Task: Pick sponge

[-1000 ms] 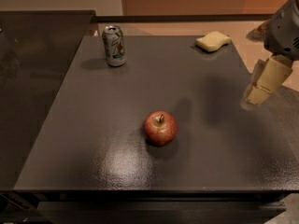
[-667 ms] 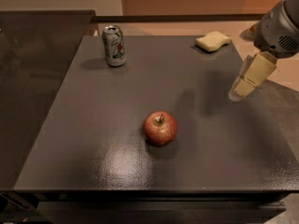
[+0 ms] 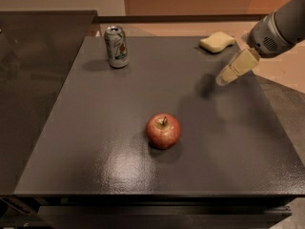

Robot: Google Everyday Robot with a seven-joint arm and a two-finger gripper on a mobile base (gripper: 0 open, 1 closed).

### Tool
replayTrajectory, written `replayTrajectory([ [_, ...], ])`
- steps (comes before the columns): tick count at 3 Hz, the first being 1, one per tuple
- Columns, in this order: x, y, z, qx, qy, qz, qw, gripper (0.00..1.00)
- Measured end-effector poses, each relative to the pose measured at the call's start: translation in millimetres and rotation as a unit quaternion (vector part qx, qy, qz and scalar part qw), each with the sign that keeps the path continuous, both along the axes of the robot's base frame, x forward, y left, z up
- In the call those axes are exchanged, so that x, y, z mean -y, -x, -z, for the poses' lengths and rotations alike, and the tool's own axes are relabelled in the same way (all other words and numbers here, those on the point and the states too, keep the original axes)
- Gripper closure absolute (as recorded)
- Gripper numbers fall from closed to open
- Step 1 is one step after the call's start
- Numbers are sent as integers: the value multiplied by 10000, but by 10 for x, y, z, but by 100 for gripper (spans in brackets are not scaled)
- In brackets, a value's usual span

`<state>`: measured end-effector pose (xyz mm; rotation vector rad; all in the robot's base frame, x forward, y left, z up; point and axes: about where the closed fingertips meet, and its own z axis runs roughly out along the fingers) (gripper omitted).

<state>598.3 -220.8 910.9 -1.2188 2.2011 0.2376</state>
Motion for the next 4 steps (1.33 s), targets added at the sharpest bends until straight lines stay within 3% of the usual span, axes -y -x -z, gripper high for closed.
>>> replayTrajectory([
  [1, 126, -398, 171, 3, -449, 540, 9975, 0],
  [2, 281, -770, 309, 39, -840, 931, 9921, 0],
  [3, 526, -1313, 437, 208, -1227, 1356, 9829, 0],
  [4, 574, -1432, 488, 241, -1295, 1432, 9809, 0],
])
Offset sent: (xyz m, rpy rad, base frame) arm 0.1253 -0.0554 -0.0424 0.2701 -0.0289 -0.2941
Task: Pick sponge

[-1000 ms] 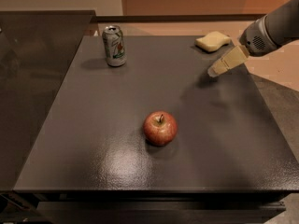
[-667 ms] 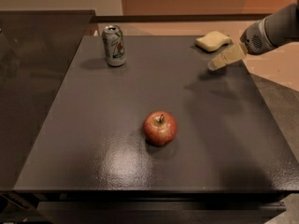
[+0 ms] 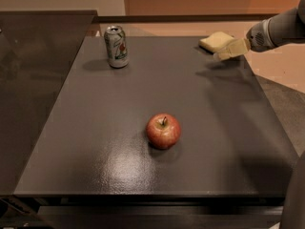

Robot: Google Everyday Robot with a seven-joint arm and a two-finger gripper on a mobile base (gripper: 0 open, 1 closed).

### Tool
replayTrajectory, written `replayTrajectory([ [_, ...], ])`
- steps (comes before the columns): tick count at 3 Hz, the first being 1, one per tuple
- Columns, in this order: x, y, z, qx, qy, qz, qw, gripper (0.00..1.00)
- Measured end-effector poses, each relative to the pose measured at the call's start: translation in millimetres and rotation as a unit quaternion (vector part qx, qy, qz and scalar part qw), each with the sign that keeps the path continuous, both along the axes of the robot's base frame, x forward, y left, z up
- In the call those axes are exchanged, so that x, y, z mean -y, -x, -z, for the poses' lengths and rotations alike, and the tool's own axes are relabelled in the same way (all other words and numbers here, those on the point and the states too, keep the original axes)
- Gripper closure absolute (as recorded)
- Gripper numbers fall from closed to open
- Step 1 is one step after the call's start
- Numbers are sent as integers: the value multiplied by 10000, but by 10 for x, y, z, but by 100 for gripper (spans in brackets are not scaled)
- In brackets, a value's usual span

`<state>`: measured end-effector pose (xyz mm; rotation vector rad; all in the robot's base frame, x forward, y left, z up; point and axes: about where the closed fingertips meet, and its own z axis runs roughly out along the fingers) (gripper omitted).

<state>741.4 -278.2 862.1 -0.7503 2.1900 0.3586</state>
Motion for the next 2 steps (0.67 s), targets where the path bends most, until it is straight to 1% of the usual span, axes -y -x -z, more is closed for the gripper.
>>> replayTrajectory([
  [1, -57, -251, 119, 375, 77, -46, 9993, 0],
  [2, -135, -453, 171, 780, 226, -93, 9967, 0],
])
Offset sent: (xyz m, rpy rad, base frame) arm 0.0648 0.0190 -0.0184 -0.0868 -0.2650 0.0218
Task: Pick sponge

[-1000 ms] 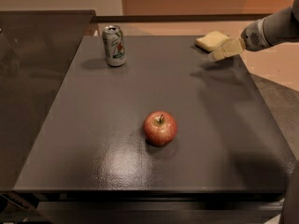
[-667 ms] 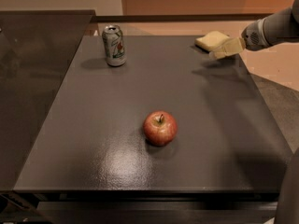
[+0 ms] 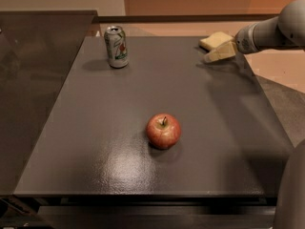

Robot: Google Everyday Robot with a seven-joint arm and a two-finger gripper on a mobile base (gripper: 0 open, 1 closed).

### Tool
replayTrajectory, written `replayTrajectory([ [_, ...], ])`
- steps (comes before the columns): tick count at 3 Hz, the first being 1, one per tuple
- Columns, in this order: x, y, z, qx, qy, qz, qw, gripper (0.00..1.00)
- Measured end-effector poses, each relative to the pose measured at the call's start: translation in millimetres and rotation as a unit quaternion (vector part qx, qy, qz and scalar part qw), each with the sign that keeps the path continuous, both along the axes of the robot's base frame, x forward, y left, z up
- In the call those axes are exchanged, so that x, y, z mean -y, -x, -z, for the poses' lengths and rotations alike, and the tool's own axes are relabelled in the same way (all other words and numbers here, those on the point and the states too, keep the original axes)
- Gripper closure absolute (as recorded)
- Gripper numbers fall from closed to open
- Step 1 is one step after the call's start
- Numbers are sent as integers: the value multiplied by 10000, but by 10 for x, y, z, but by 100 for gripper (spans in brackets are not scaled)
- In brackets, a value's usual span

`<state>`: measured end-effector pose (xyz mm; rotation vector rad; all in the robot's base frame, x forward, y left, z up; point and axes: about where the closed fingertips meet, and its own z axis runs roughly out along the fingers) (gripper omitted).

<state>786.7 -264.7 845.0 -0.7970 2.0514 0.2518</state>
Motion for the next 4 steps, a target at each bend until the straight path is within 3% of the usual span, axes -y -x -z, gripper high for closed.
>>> replayTrajectory([
  [1, 10, -124, -106, 253, 55, 44, 9997, 0],
  [2, 21, -239, -138, 219, -96, 53, 9997, 18],
  [4, 53, -284, -139, 44, -346, -1, 9994, 64],
])
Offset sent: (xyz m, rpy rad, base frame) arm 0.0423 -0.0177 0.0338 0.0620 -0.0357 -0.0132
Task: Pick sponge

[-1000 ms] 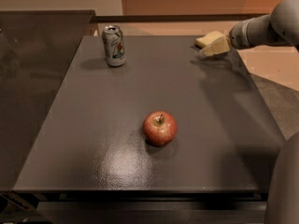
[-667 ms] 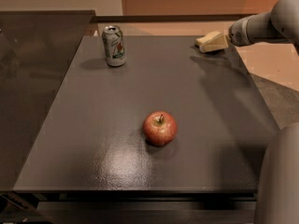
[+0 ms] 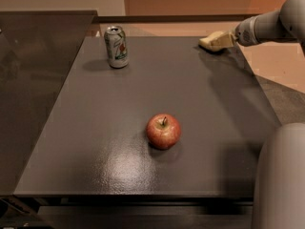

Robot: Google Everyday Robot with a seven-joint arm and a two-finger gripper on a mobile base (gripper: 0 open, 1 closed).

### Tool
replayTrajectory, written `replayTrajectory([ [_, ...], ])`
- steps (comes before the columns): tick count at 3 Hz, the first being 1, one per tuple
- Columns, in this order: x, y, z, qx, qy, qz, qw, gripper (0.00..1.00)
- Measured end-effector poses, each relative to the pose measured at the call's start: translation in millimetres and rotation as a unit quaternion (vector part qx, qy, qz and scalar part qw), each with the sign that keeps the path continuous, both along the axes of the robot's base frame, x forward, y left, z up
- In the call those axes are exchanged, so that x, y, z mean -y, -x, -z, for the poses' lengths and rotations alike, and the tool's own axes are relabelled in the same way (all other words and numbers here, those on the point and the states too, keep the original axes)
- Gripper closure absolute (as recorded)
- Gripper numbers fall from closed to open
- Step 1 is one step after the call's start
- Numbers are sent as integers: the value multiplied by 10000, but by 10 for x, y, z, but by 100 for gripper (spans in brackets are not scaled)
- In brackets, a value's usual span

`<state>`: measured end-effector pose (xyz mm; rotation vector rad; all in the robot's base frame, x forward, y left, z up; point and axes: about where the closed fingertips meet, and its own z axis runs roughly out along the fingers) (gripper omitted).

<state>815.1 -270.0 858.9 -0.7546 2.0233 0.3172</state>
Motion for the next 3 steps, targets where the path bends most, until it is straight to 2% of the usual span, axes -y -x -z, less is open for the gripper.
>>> replayTrajectory([
  [1, 31, 41, 11, -72, 2, -27, 10000, 89],
  [2, 62, 102, -16, -106, 32, -45, 9999, 100],
  [3, 123, 225, -165, -96, 71, -47, 9999, 100],
])
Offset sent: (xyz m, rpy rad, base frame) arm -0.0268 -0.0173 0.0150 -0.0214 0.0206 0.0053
